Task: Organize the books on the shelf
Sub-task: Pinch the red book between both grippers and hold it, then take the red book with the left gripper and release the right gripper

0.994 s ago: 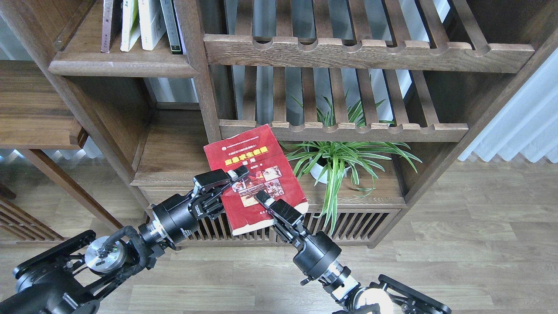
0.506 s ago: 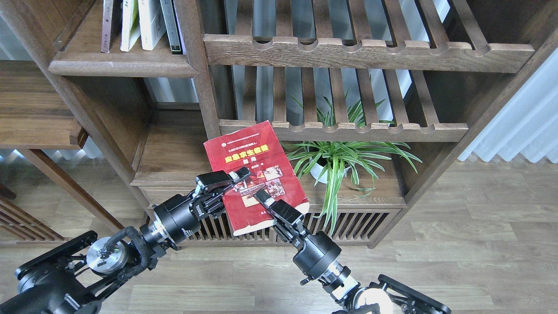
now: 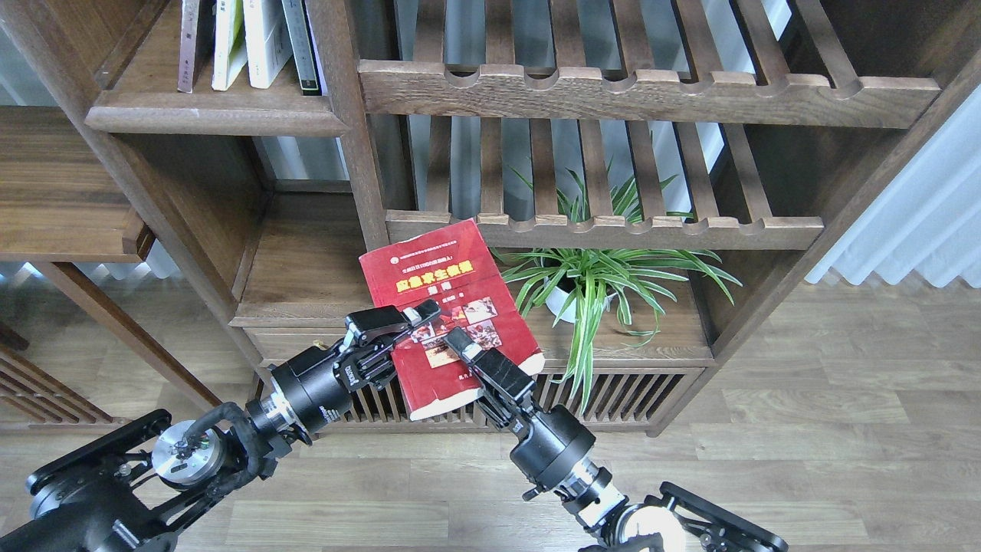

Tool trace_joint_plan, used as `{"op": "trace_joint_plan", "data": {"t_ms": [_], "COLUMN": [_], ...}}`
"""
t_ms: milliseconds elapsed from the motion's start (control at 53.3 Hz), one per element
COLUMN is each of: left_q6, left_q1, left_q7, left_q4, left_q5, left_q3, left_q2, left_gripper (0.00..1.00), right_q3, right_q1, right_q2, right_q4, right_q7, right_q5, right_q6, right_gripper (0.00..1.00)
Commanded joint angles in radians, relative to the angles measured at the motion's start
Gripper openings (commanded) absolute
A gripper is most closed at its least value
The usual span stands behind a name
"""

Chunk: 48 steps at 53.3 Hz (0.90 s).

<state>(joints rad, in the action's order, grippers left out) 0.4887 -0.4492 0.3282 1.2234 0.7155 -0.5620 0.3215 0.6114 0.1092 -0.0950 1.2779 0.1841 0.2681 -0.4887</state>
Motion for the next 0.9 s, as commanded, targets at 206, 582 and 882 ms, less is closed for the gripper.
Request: {"op": "trace_joint_plan", "data": {"t_ms": [206, 582, 882], "left_q6": [0.0, 0.0, 0.0], "left_q1": [-0.005, -0.009, -0.009], "left_q7": [0.0, 0.002, 0.0], "left_q4": [0.005, 0.057, 0.125], "left_q5": [-0.001, -0.03, -0.119], "left_q3": [-0.012, -0.022, -0.105], "left_q2": [0.004, 0.057, 0.117], "left_gripper": [0.08, 0.06, 0.05], "right_q3": [0.059, 0.18, 0.18], "right_q1": [-0.005, -0.005, -0.013], "right_q2": [-0.023, -0.015, 0.006], "right_q4": [-0.02, -0.046, -0.037], "right_q7": [0.0, 0.001, 0.001], "right_q5": [-0.001, 0.0, -0.003], "right_q6": [0.0, 0.0, 0.0], "right_gripper": [0.85, 0.92, 0.92]}}
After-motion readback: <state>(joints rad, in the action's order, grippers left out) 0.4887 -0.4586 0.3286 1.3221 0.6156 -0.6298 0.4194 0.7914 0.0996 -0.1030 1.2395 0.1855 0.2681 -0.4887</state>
